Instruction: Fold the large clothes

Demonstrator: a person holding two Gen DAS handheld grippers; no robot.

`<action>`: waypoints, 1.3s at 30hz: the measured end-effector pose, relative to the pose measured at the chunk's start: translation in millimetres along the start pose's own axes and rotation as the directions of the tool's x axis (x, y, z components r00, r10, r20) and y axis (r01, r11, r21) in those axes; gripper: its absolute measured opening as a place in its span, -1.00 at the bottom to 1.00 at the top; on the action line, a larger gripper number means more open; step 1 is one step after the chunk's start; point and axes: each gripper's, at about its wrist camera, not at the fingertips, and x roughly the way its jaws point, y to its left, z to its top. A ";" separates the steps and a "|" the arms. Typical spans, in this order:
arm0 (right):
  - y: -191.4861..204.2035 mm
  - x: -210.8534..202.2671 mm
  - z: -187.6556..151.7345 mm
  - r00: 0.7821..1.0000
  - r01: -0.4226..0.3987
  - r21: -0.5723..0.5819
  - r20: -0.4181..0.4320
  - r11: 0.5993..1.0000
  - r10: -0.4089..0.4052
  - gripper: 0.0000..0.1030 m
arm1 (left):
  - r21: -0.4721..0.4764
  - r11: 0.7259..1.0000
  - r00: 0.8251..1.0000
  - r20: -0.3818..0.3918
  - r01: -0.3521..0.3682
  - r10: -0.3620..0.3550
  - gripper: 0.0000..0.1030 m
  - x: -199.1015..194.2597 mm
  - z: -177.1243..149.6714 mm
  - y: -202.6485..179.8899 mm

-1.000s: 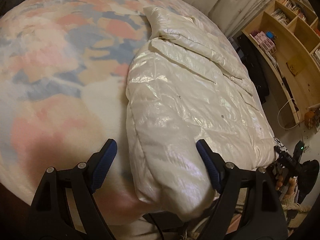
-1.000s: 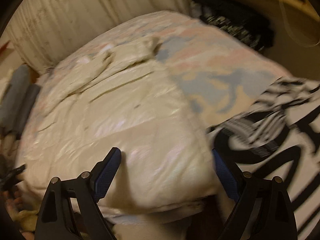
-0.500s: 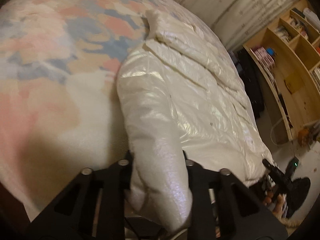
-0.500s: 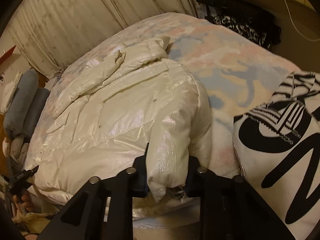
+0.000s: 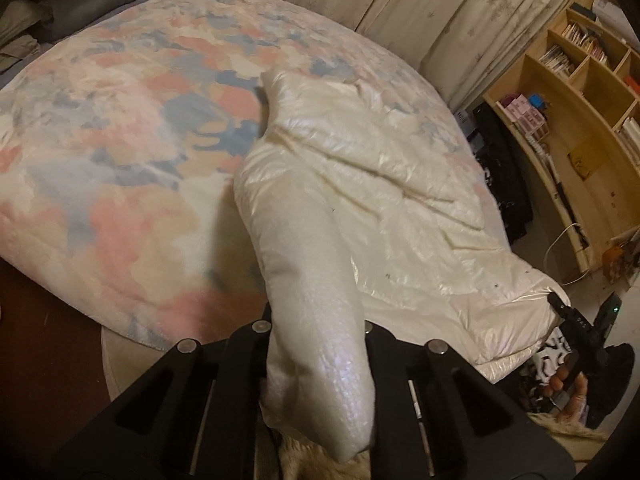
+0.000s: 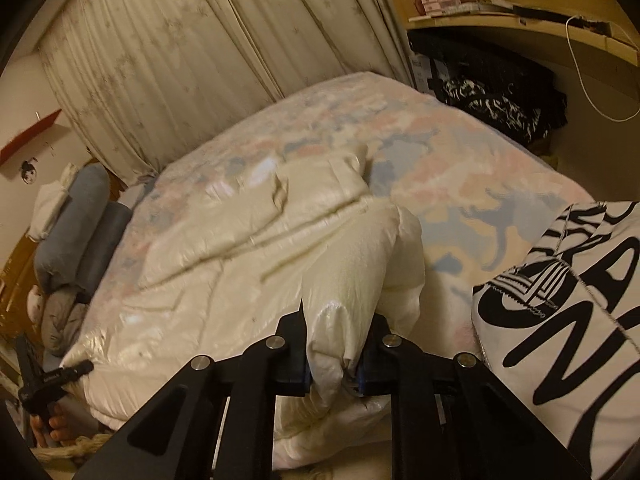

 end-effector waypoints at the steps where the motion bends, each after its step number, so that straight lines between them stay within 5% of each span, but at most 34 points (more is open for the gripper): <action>1: 3.2 -2.2 7.2 1.000 -0.006 0.010 0.010 1.000 0.006 -0.73 | -0.016 1.000 1.000 0.003 0.015 -0.015 -0.86 -4.4 6.8 -0.9; 10: 28.3 29.2 96.8 0.995 -0.064 0.119 0.079 0.991 0.055 -0.72 | -0.154 0.981 0.992 0.051 0.118 -0.111 -0.86 24.0 117.5 -18.3; 19: 60.8 179.6 240.4 0.998 0.050 0.142 0.031 0.989 -0.055 -0.68 | -0.275 0.957 0.992 0.101 0.095 -0.069 -0.70 133.6 263.6 -17.0; 21: 66.2 213.2 264.5 0.998 0.055 0.134 0.016 0.989 -0.058 -0.39 | -0.295 0.952 0.994 0.090 0.085 -0.061 -0.40 167.9 294.5 -12.7; 23: 69.9 249.5 287.4 0.999 0.048 0.130 0.014 0.990 -0.050 0.14 | -0.320 0.943 0.994 0.086 0.088 -0.064 -0.08 192.1 312.7 -4.4; 26: 73.3 285.4 304.8 0.998 0.047 0.102 0.030 0.994 -0.050 0.68 | -0.349 0.931 0.994 0.062 0.108 -0.092 0.29 225.9 329.7 9.0; 32: 45.8 348.5 299.7 0.998 0.039 0.042 -0.053 0.998 -0.036 0.71 | -0.258 0.961 0.991 0.109 0.098 -0.072 0.56 241.2 343.4 30.7; 39: 8.1 407.5 274.3 0.986 0.081 0.010 -0.150 0.997 -0.078 0.71 | -0.082 0.995 0.998 -0.005 -0.062 0.062 0.56 290.0 346.6 44.5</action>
